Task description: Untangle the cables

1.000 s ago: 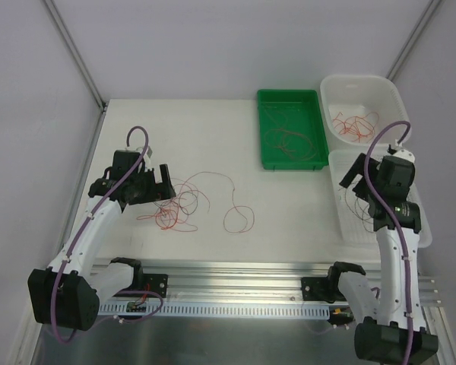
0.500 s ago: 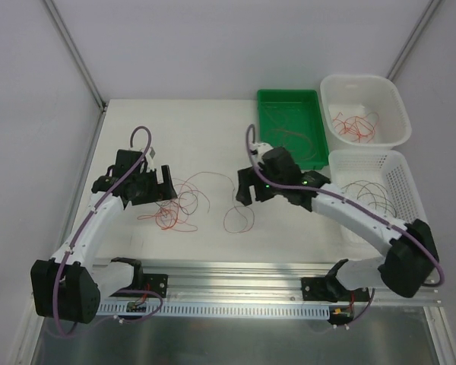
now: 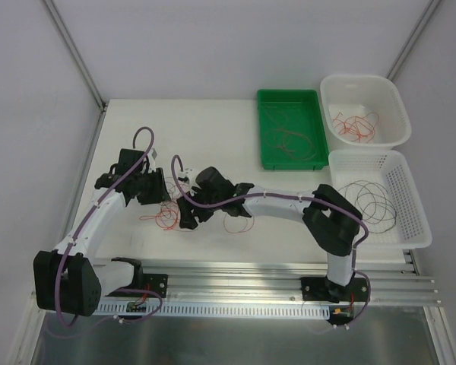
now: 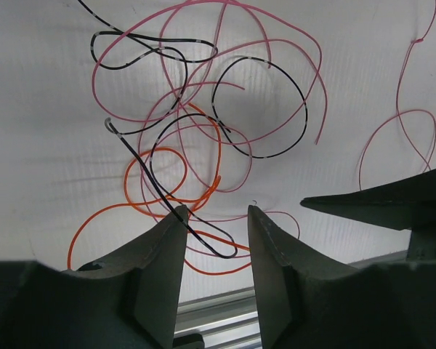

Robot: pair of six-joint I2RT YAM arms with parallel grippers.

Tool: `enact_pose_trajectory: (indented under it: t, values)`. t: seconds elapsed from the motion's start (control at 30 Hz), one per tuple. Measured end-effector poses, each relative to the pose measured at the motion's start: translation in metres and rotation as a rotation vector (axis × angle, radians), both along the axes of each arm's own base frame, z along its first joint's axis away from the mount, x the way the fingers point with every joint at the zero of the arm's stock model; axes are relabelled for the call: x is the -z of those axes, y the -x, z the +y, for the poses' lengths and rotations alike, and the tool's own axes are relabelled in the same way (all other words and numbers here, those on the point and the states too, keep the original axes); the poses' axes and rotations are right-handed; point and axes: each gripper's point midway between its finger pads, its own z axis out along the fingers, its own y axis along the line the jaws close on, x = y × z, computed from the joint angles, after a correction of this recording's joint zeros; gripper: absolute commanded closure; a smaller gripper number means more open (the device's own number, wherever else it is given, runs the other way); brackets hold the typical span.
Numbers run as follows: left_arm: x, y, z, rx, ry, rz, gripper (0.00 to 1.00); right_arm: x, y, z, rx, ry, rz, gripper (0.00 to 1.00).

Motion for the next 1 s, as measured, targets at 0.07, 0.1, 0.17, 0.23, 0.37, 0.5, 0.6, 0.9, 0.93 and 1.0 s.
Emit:
enact_pose_trajectory:
  t: [0.07,0.1,0.17,0.23,0.37,0.5,0.6,0.9,0.93,1.0]
  values:
    - [0.001,0.0,0.0,0.001,-0.001,0.005,0.64,0.007,0.003,0.01,-0.019,-0.011,0.014,0.33]
    - [0.001,0.0,0.0,0.001,-0.001,0.006,0.64,0.012,0.005,0.012,-0.024,-0.012,0.024,0.39]
    - [0.001,0.0,0.0,0.001,-0.001,0.006,0.7,0.019,0.007,0.015,-0.033,-0.014,0.043,0.5]
    - [0.002,0.0,0.0,0.001,-0.002,0.006,0.76,0.022,0.01,0.017,-0.042,-0.018,0.055,0.58]
    - [0.002,0.0,0.0,0.0,-0.003,0.006,0.92,0.024,0.017,0.018,-0.059,-0.024,0.061,0.9]
    - [0.002,-0.001,0.001,-0.004,-0.008,0.005,1.0,0.026,0.029,-0.003,-0.067,0.009,0.059,0.99]
    - [0.003,-0.001,0.004,-0.012,-0.022,0.003,1.0,0.017,0.036,-0.031,-0.056,0.054,0.027,0.99]
    - [0.0,-0.007,0.028,-0.09,-0.139,-0.037,1.0,-0.094,-0.012,-0.147,0.21,0.1,-0.287,0.99]
    - [-0.001,-0.007,0.032,-0.102,-0.155,-0.045,1.0,-0.102,-0.021,-0.164,0.265,0.111,-0.306,0.99]
    - [-0.004,-0.008,0.039,-0.125,-0.183,-0.061,1.0,-0.12,-0.043,-0.209,0.411,0.137,-0.347,0.99]
